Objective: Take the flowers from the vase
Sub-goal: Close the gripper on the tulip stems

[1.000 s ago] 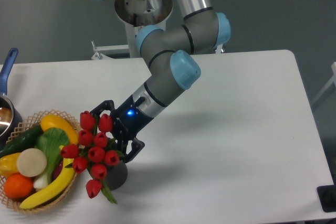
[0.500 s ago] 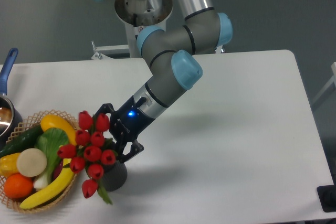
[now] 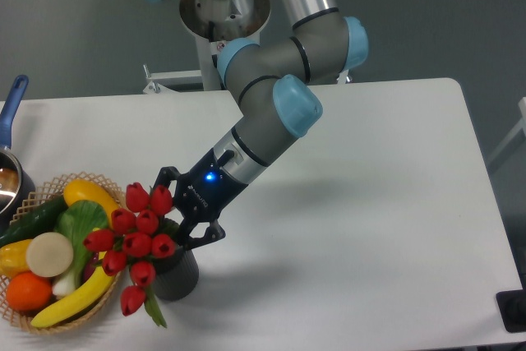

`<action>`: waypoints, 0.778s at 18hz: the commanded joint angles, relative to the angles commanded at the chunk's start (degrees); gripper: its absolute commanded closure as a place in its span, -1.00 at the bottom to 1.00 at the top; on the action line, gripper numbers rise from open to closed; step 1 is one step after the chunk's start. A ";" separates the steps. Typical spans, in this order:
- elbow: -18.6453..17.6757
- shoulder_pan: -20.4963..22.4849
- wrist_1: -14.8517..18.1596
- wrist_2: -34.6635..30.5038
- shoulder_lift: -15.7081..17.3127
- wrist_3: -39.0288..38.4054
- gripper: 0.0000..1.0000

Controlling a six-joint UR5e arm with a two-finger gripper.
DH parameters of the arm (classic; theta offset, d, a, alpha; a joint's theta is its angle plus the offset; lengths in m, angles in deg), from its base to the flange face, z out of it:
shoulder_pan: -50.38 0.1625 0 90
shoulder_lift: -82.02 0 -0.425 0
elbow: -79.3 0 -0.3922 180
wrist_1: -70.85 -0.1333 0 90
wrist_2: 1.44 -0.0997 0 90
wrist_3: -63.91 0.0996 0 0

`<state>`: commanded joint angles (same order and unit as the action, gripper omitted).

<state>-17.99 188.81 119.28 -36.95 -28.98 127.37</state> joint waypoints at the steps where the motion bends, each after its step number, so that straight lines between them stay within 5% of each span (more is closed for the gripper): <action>1: 0.00 0.18 0.00 0.09 0.09 0.00 0.16; 14: -0.09 1.23 0.00 1.84 3.51 -3.25 0.25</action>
<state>-18.08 190.04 119.28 -35.11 -25.47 124.12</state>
